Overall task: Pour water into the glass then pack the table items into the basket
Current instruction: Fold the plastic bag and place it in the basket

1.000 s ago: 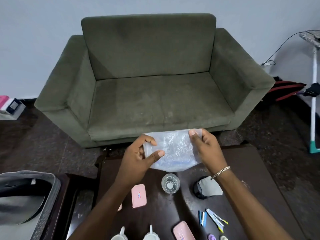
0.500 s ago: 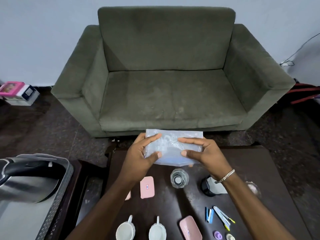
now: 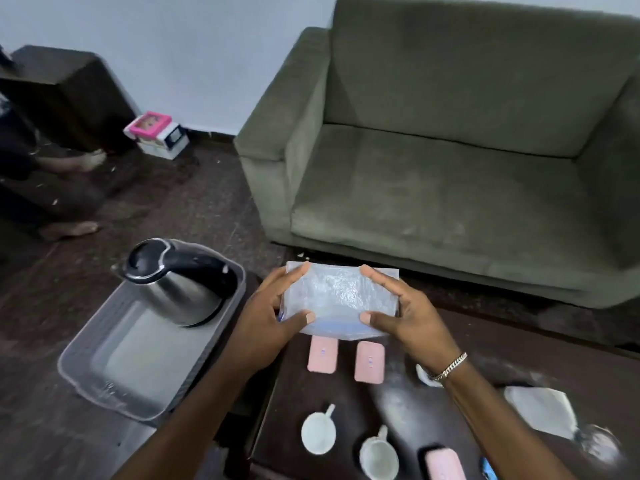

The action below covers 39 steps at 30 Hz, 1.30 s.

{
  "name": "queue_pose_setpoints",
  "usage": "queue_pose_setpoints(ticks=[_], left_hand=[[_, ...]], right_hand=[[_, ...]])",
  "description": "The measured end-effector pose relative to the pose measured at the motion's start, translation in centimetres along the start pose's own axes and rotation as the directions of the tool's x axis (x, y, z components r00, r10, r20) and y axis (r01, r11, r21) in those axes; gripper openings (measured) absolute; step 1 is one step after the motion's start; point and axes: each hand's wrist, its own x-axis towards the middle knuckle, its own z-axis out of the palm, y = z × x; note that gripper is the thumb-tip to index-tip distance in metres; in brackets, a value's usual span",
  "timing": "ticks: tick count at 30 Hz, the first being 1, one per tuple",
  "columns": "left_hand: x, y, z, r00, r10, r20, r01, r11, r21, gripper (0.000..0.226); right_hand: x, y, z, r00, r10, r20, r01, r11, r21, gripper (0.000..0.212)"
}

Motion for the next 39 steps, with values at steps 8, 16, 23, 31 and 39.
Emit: queue_pose_setpoints(ticks=[8, 16, 23, 31, 39], left_hand=[[-7.6, -6.5, -12.5, 0.979, -0.164, -0.121, 0.171, 0.984, 0.049, 0.069], [-12.0, -14.7, -23.8, 0.924, -0.325, -0.204, 0.347, 0.934, 0.083, 0.038], [-12.3, -22.4, -28.1, 0.919, -0.343, -0.193, 0.388, 0.871, 0.302, 0.040], [-9.4, -28.3, -27.9, 0.928, -0.373, 0.020, 0.293, 0.760, 0.580, 0.041], [-7.7, -28.6, -26.5, 0.920, -0.366, 0.142, 0.107, 0.581, 0.807, 0.038]], right_hand=[[2.8, 0.9, 14.9, 0.989, 0.030, 0.144, -0.021, 0.998, -0.060, 0.070], [4.3, 3.1, 29.4, 0.973, 0.033, 0.230, 0.002, 0.989, -0.149, 0.062], [5.8, 4.9, 38.1, 0.942, 0.132, 0.310, 0.066, 0.830, -0.554, 0.053], [7.4, 6.9, 42.9, 0.909, 0.303, 0.287, 0.116, 0.478, -0.871, 0.040], [7.5, 7.0, 43.4, 0.926, 0.346, 0.152, 0.043, 0.303, -0.952, 0.021]])
